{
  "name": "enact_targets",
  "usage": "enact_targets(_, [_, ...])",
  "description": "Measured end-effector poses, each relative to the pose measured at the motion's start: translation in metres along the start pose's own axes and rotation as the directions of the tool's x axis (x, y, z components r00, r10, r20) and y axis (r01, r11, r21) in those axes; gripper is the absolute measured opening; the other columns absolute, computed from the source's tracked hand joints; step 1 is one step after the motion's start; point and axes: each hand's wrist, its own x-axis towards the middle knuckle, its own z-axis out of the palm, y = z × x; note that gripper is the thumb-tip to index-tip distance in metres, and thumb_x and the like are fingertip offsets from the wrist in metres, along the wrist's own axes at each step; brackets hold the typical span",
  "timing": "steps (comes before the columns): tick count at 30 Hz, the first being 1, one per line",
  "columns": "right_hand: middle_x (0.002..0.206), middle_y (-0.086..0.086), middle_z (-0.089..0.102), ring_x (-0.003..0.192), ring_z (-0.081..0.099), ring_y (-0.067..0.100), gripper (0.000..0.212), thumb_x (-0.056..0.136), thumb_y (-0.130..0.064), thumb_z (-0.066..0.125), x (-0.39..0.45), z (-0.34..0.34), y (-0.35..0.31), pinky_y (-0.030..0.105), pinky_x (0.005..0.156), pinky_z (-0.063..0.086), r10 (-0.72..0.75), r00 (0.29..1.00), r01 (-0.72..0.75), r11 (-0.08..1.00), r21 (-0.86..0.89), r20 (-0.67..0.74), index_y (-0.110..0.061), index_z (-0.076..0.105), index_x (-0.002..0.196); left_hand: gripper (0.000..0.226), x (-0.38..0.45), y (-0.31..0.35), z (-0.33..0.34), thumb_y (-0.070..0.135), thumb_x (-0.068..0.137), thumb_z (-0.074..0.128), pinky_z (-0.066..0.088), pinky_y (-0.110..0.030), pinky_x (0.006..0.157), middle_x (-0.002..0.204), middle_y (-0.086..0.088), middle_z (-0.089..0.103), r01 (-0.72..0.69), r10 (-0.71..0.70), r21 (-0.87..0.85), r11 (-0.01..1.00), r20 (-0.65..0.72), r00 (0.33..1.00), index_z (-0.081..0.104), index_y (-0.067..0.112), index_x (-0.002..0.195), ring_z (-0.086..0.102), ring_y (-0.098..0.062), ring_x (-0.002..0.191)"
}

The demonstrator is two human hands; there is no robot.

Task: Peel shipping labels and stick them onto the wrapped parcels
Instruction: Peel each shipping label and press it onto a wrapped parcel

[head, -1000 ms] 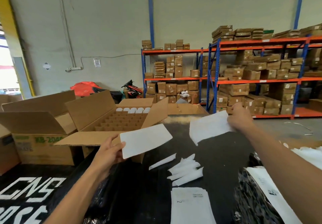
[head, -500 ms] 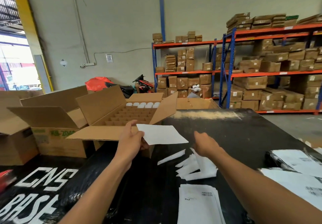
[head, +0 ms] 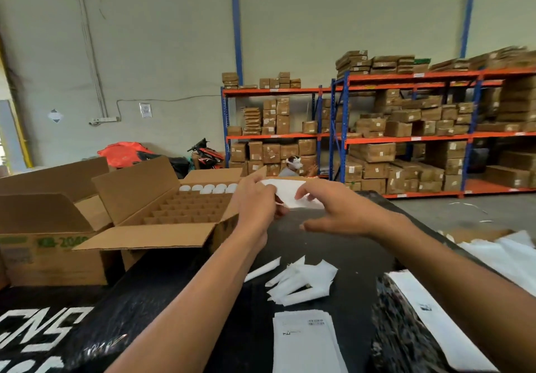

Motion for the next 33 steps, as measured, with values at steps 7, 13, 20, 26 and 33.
enact_targets(7, [0.095,-0.008,0.054,0.088,0.050,0.009,0.006,0.092,-0.026,0.052,-0.053,-0.036,0.043,0.021,0.068,0.037,0.071,0.930,-0.161,0.961,-0.226,-0.360,-0.024,0.058,0.093,0.022,-0.015,0.018,0.079,0.010,0.098,0.041,0.048,-0.028,0.056,0.064,-0.003,0.061,0.211,-0.149,-0.197,0.957,0.288,0.946,0.050,0.011,0.118,0.054,-0.014,0.055])
enact_targets(13, [0.080,-0.011,0.056,0.079,0.053,0.010,0.011,0.090,-0.021,0.058,-0.100,-0.059,0.108,0.017,0.062,0.033,0.193,0.883,-0.231,0.972,-0.038,-0.429,-0.027,0.058,0.081,0.013,-0.014,0.013,0.139,0.019,0.090,0.058,0.052,-0.033,0.068,0.090,-0.007,0.062,0.467,-0.287,-0.183,0.865,0.583,0.760,0.060,0.009,0.098,0.060,-0.017,0.076])
enact_targets(20, [0.090,-0.006,0.059,0.082,0.056,0.014,0.014,0.091,-0.030,0.057,-0.134,-0.082,0.208,0.022,0.064,0.042,0.460,0.835,-0.401,0.884,0.239,-0.302,-0.016,0.060,0.094,0.074,0.014,-0.020,0.218,0.010,0.081,0.072,0.052,-0.037,0.079,0.116,-0.009,0.065,0.214,-0.196,0.047,0.976,0.620,0.760,0.034,0.020,0.143,0.063,-0.024,0.101])
enact_targets(26, [0.100,-0.010,0.063,0.091,0.060,0.006,0.017,0.089,-0.016,0.060,-0.149,-0.079,0.297,0.021,0.069,0.049,0.520,0.842,-0.356,0.734,0.578,-0.142,-0.024,0.058,0.104,0.035,0.031,-0.044,0.304,0.002,0.082,0.069,0.050,-0.033,0.079,0.101,-0.008,0.074,0.075,-0.163,0.169,0.983,0.601,0.782,0.056,0.022,0.108,0.065,-0.020,0.087])
enact_targets(33, [0.103,-0.001,0.055,0.091,0.057,0.014,0.047,0.089,-0.011,0.059,-0.151,-0.044,0.386,0.030,0.073,0.055,0.579,0.814,-0.483,0.640,0.598,0.038,-0.030,0.046,0.131,0.045,0.057,-0.094,0.374,-0.006,0.080,0.067,0.057,-0.043,0.085,0.103,-0.011,0.073,0.115,-0.239,0.282,0.953,0.460,0.855,0.055,0.011,0.120,0.070,-0.024,0.096])
